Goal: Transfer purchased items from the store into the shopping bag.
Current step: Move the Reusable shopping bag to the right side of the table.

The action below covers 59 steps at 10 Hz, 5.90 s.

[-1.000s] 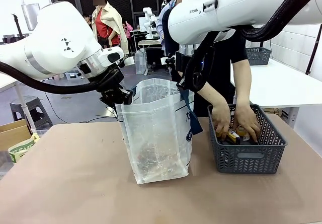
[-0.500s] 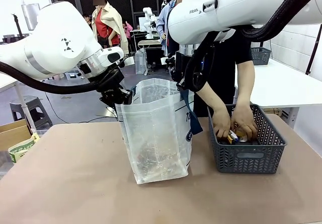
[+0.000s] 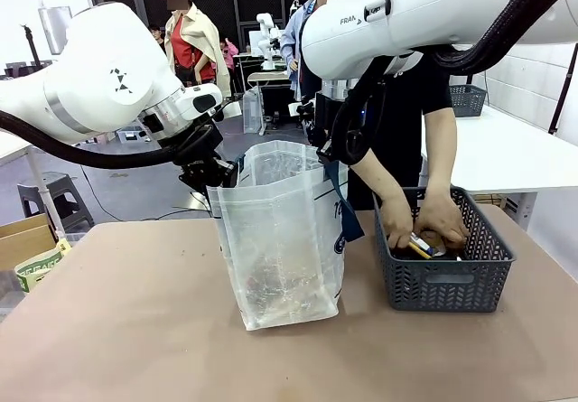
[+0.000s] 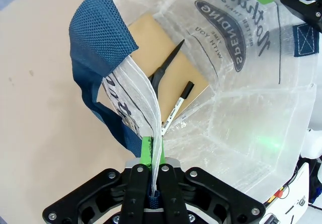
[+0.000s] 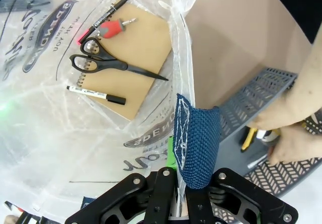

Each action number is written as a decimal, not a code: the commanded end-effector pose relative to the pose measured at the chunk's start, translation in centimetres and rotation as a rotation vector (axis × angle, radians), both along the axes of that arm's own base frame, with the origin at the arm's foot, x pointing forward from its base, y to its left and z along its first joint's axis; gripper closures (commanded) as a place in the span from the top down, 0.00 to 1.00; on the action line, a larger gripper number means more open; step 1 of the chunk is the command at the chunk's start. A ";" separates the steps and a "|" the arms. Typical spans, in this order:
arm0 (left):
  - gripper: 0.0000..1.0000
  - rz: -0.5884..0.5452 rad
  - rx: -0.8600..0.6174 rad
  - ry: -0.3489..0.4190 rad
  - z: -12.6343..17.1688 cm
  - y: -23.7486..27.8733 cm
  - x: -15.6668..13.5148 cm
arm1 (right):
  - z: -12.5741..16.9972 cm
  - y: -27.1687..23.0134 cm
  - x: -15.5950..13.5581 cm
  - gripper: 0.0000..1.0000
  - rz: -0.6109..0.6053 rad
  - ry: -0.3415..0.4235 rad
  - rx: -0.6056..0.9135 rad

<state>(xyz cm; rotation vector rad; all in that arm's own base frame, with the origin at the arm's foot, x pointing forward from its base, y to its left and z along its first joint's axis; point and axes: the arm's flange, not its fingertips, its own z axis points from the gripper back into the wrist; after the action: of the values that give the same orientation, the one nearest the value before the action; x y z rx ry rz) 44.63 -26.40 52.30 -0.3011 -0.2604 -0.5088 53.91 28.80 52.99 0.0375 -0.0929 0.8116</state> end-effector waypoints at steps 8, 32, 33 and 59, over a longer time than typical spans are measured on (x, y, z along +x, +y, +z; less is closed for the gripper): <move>0.00 -0.002 0.005 -0.004 0.1 0.1 0.0 | 0.0 -0.1 0.0 0.00 -0.001 -0.001 0.000; 0.00 -0.002 0.005 -0.004 0.1 0.1 0.0 | 0.0 -0.1 0.0 0.00 -0.001 -0.001 0.000; 0.00 -0.002 0.005 -0.004 0.1 0.1 0.0 | 0.0 -0.1 0.0 0.00 -0.001 -0.001 0.000; 0.00 -0.002 0.005 -0.004 0.1 0.1 0.0 | 0.0 -0.1 0.0 0.00 -0.001 -0.001 0.000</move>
<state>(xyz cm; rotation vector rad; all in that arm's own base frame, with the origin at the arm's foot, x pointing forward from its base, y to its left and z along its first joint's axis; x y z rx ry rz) 44.63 -26.40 52.30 -0.3011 -0.2604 -0.5089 53.92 28.81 52.96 0.0376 -0.0924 0.8116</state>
